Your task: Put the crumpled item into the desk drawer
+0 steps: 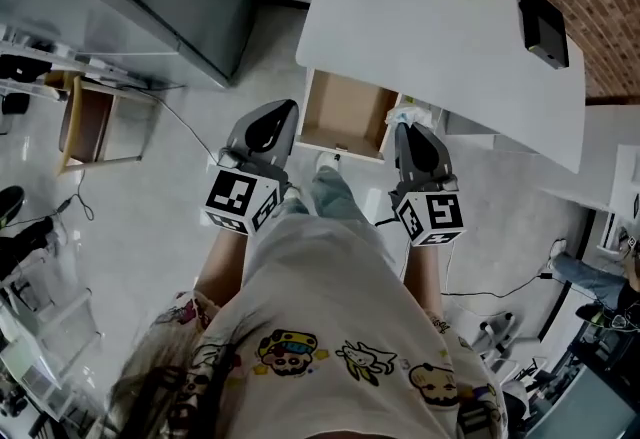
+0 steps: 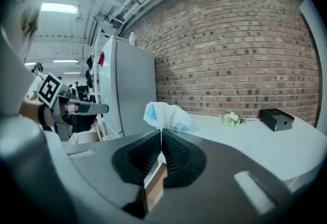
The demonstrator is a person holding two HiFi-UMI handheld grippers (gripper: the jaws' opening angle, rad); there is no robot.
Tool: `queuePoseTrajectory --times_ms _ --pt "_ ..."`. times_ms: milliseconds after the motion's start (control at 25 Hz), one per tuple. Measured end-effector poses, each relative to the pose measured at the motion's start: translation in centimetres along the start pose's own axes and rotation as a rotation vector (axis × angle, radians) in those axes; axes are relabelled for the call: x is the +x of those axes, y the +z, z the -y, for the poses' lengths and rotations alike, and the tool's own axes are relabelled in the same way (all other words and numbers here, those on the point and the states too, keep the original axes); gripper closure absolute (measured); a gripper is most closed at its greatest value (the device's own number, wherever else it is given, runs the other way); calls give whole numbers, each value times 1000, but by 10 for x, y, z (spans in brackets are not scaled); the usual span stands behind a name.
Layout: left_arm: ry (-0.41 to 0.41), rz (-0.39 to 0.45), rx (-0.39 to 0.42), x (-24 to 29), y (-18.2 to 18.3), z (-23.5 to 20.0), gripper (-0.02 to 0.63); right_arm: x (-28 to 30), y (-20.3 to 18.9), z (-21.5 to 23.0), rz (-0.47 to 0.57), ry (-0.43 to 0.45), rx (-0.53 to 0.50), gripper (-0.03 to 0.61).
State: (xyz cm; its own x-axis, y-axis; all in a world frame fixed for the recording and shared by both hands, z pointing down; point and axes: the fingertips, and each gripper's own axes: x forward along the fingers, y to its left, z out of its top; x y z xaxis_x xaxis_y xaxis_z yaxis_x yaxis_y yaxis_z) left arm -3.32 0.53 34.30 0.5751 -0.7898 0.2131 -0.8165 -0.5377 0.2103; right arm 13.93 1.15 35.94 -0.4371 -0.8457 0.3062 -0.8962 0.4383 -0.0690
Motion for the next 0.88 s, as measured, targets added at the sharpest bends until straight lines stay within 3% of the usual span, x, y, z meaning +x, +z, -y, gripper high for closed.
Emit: queuePoseTrajectory --times_ms 280,560,880 --pt "62 11 -6 51 14 -7 614 39 14 38 -12 83 -21 566" --pt "124 17 -22 62 12 -15 614 58 12 41 -51 180 -66 566" --pt "127 -1 -32 59 5 -26 614 72 2 29 -104 207 -81 566"
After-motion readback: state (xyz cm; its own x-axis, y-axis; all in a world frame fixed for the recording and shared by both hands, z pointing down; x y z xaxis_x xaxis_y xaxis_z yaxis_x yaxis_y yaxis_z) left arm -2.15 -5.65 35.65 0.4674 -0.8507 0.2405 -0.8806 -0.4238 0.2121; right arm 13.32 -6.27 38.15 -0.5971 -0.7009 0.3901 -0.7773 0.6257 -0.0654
